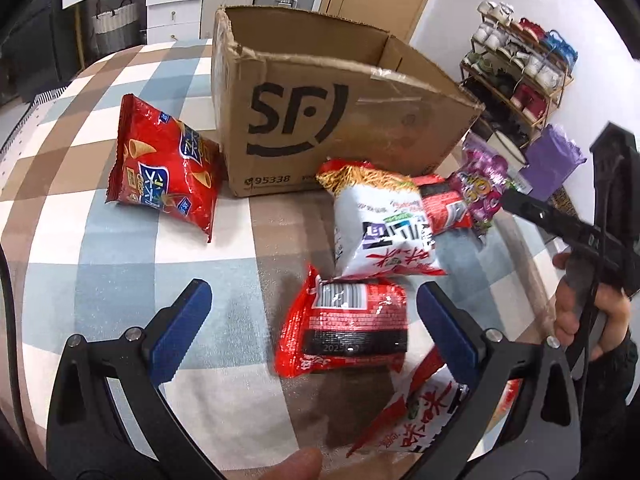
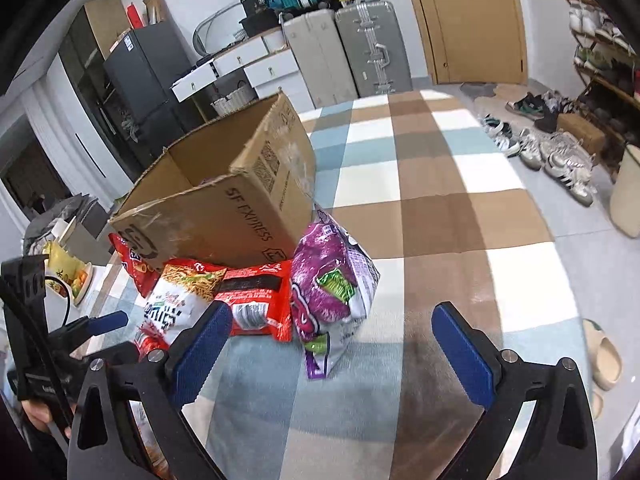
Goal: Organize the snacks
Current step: 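Withdraw both tools from the box toward the remaining snacks, then grasp the red-black pack with left tool while right tool grasps purple candy bag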
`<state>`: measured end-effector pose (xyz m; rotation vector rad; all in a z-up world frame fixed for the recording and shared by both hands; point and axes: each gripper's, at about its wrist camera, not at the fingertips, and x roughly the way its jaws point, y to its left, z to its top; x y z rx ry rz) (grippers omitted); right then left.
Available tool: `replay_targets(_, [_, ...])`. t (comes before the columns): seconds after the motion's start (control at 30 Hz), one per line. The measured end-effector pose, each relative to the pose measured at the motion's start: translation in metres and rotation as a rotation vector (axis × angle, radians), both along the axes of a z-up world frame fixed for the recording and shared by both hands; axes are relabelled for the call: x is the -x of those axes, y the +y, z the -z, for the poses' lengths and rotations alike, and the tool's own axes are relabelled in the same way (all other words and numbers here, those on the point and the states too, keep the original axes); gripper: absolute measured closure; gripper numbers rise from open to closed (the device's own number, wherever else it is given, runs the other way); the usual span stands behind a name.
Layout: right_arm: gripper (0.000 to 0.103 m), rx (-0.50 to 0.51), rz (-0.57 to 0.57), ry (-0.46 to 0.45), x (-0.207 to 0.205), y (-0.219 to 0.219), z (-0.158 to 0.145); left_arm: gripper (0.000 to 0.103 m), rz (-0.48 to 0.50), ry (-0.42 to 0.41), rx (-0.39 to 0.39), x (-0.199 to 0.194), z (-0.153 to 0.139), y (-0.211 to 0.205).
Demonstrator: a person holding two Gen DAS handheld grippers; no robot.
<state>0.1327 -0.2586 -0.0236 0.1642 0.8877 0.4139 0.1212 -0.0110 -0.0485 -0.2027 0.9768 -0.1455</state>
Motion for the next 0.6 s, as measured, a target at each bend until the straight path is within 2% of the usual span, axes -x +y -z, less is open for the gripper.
replay_targets(0.13, [0.018, 0.017, -0.001, 0.023, -0.015, 0.006, 0.011, 0.001, 0.047, 0.056, -0.031, -0.004, 0.011, -0.011])
replay_targets(0.37, [0.023, 0.003, -0.010, 0.015, -0.024, 0.013, 0.017, 0.003, 0.056, 0.047, -0.071, -0.006, 0.014, -0.024])
replay_targets(0.57, [0.034, -0.026, -0.012, 0.010, -0.022, 0.011, 0.015, 0.024, 0.109, 0.029, -0.063, 0.000, 0.013, -0.034])
replay_targets(0.6, [0.036, -0.028, -0.009, 0.007, -0.021, 0.011, 0.014, 0.031, 0.119, 0.026, -0.054, 0.000, 0.013, -0.034])
